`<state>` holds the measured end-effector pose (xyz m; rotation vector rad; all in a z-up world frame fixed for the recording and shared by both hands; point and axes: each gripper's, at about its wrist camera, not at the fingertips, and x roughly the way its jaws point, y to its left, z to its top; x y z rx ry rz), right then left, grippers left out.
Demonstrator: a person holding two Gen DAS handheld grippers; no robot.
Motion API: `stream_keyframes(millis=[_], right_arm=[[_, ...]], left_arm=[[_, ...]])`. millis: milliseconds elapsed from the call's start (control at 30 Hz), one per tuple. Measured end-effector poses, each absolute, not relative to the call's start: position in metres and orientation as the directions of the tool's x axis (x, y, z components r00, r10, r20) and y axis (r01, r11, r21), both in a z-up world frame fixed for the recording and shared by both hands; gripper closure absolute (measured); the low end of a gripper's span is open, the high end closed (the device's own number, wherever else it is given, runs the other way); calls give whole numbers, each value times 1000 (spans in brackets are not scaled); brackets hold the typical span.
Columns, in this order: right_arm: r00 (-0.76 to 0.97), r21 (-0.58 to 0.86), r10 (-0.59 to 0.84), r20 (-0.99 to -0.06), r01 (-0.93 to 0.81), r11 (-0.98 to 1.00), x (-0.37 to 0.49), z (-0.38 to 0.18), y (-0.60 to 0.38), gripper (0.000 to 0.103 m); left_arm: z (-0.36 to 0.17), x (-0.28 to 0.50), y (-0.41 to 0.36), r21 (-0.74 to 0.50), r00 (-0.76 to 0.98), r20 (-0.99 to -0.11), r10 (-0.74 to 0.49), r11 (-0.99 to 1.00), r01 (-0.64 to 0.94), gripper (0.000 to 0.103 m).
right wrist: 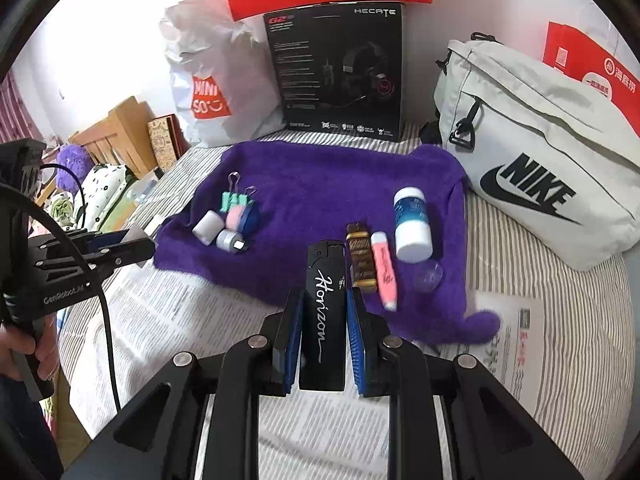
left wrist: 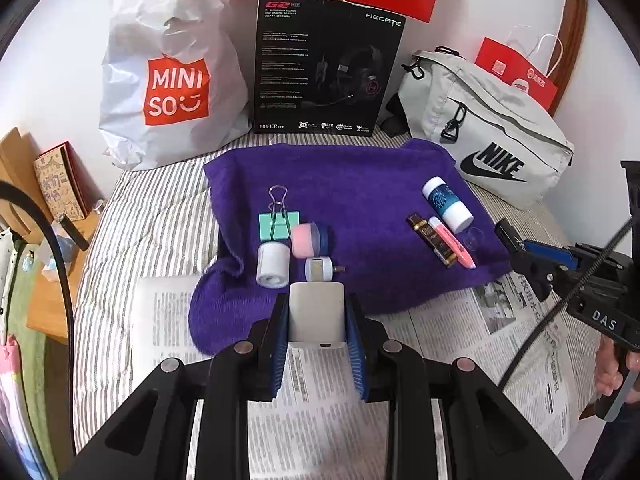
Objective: Organize rigid objects
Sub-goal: 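Carry the adapter toward the towel with the left gripper while the right carries the case, then set the adapter on the towel with the left gripper while the right sets the case beside the pen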
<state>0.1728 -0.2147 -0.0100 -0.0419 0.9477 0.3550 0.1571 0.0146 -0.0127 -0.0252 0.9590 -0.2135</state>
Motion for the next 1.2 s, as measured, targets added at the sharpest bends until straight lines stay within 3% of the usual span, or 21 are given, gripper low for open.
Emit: stream_keyframes(millis=[667, 1200], right_arm=[[453, 92, 232, -861, -310, 946, 319, -64, -194, 81], [398, 49, 180, -900, -316, 948, 344, -99, -180, 81]], left_arm=[[-39, 220, 20, -150, 525, -825, -208, 977, 152, 77], [-51, 232, 32, -169, 510, -833, -214, 977, 134, 77]])
